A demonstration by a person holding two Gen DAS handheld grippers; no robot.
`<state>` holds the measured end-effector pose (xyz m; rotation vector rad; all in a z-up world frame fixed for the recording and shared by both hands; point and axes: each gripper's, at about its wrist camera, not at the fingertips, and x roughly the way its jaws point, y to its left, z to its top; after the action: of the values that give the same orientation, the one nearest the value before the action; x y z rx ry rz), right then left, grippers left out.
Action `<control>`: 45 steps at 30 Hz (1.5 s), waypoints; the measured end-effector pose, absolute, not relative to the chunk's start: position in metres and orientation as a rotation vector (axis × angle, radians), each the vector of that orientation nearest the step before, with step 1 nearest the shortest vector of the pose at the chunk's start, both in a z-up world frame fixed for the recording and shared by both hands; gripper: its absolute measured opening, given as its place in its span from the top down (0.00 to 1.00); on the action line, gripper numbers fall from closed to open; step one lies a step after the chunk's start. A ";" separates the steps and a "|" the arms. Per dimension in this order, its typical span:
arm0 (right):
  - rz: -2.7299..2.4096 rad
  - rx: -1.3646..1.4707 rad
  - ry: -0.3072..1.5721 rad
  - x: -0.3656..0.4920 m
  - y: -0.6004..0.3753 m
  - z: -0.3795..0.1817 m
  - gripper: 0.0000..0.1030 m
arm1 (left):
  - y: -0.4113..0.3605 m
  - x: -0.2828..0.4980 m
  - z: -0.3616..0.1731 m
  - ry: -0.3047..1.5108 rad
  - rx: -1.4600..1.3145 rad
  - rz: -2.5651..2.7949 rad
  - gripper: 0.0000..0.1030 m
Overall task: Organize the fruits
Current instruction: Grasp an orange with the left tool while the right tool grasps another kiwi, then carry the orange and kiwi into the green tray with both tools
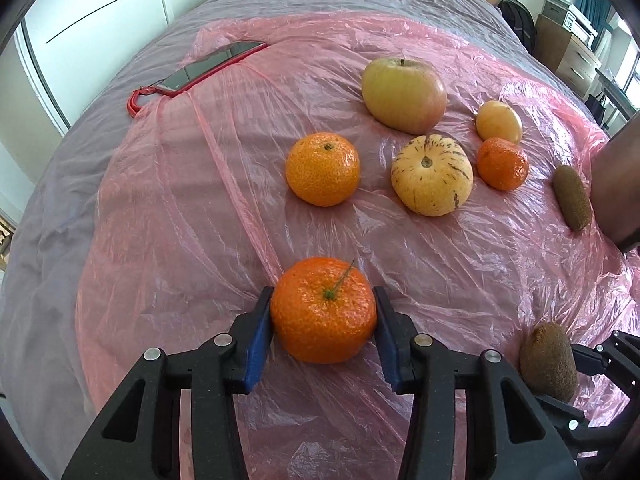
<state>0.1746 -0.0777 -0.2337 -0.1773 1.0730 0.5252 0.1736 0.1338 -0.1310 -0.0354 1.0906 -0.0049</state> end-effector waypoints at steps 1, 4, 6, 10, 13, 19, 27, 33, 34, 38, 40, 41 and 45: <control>0.524 -0.178 1.071 0.173 -0.078 -0.232 0.72 | 0.133 0.172 -0.129 1.085 -0.038 -0.004 0.60; 0.523 -0.179 1.060 0.167 -0.081 -0.225 0.72 | 0.131 0.167 -0.122 1.068 -0.032 -0.002 0.60; 0.521 -0.185 1.050 0.164 -0.080 -0.220 0.72 | 0.129 0.163 -0.115 1.054 -0.024 -0.001 0.60; 0.516 -0.185 1.030 0.155 -0.085 -0.210 0.72 | 0.126 0.154 -0.101 1.024 -0.028 -0.003 0.60; 0.510 -0.183 1.015 0.147 -0.090 -0.201 0.72 | 0.121 0.143 -0.090 1.003 -0.023 -0.008 0.60; 0.487 -0.165 0.976 0.126 -0.107 -0.178 0.72 | 0.104 0.114 -0.071 0.974 -0.019 -0.026 0.60; 0.431 -0.132 0.918 0.099 -0.147 -0.149 0.72 | 0.070 0.076 -0.042 0.939 0.000 -0.056 0.60; 0.382 -0.112 0.884 0.078 -0.185 -0.133 0.72 | 0.030 0.051 -0.018 0.907 0.031 -0.112 0.60; 0.374 -0.107 0.879 0.074 -0.191 -0.131 0.72 | 0.025 0.047 -0.016 0.904 0.035 -0.120 0.60; 0.333 -0.091 0.856 0.059 -0.220 -0.123 0.72 | -0.007 0.032 -0.002 0.890 0.056 -0.176 0.60; 0.313 -0.081 0.847 0.052 -0.235 -0.120 0.72 | -0.023 0.025 0.003 0.885 0.068 -0.207 0.60; 0.300 -0.074 0.842 0.048 -0.245 -0.119 0.72 | -0.032 0.021 0.006 0.882 0.075 -0.222 0.60; 0.256 -0.052 0.827 0.037 -0.276 -0.115 0.72 | -0.069 0.007 0.013 0.882 0.101 -0.278 0.60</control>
<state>0.0375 -0.2763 -0.1148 -0.0518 0.8273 0.2557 0.0067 -0.0689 0.0129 0.1010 0.8819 -0.2776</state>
